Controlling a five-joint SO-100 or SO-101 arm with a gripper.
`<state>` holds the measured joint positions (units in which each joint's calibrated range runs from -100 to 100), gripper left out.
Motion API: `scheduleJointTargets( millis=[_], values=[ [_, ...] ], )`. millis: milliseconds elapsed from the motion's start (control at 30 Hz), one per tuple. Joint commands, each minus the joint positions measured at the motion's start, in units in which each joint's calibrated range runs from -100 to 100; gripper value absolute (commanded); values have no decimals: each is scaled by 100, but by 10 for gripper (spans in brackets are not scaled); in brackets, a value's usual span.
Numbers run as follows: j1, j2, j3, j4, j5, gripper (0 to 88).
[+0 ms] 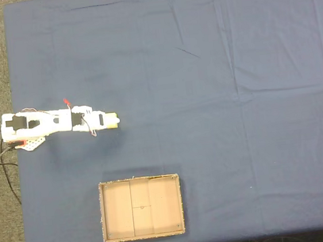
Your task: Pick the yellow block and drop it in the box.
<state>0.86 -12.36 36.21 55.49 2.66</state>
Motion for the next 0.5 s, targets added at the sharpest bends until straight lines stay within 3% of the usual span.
scheduleJointTargets(
  millis=[0,333,467],
  values=[
    [-145,177,-236,-38,-15,355],
    [-161,844,-281,-360,34,317],
    [-176,920,-272,-451,93,206]
  ],
)
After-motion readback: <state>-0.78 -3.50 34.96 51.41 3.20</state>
